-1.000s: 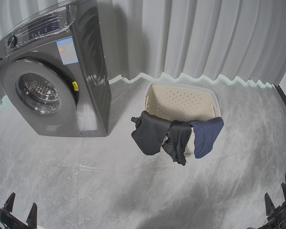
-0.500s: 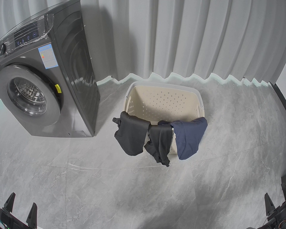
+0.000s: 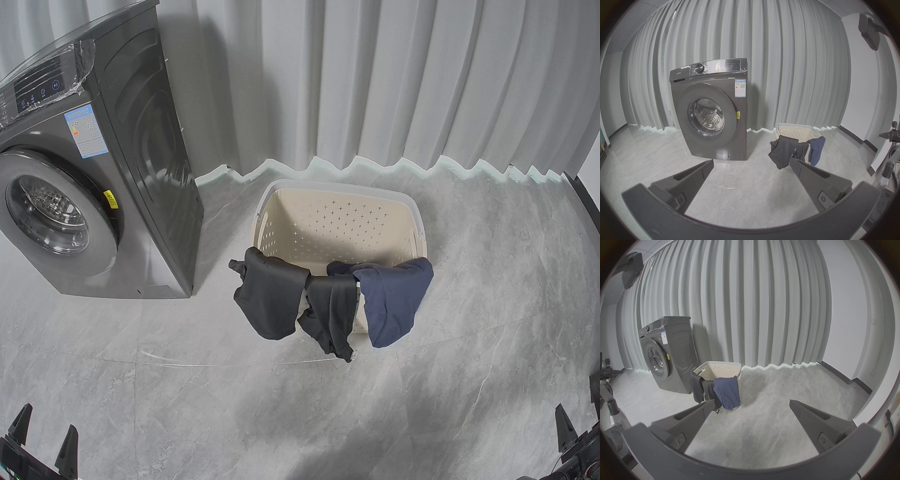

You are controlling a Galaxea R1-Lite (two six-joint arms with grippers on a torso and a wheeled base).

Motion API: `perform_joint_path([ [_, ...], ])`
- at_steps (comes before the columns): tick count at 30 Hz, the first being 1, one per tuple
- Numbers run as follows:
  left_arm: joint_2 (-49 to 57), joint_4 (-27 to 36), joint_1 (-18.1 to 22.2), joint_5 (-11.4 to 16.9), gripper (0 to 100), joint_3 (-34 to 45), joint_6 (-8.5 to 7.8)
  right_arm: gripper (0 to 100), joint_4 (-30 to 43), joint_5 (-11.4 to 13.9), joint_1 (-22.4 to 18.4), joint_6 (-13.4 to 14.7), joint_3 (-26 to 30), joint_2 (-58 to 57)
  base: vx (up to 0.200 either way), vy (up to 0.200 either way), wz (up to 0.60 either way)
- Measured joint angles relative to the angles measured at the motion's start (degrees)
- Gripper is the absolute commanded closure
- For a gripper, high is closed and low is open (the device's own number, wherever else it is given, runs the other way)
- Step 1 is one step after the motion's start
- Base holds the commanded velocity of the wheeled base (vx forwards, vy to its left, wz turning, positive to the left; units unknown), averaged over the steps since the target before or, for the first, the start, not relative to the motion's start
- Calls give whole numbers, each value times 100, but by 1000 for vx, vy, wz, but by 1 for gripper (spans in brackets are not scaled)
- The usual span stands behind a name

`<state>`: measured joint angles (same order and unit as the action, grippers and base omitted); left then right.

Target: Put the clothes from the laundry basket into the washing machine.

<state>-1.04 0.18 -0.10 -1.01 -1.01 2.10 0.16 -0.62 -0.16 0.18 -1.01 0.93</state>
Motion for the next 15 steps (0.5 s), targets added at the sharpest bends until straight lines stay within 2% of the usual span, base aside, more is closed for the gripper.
perform_joint_path([
  [13,0,-2,5,0,0,0,0,0,2,-2,5,0,0,0,200,0,0],
  [15,0,0,-6,-5,0,0,0,0,-2,2,-11,0,0,0,0,0,0],
])
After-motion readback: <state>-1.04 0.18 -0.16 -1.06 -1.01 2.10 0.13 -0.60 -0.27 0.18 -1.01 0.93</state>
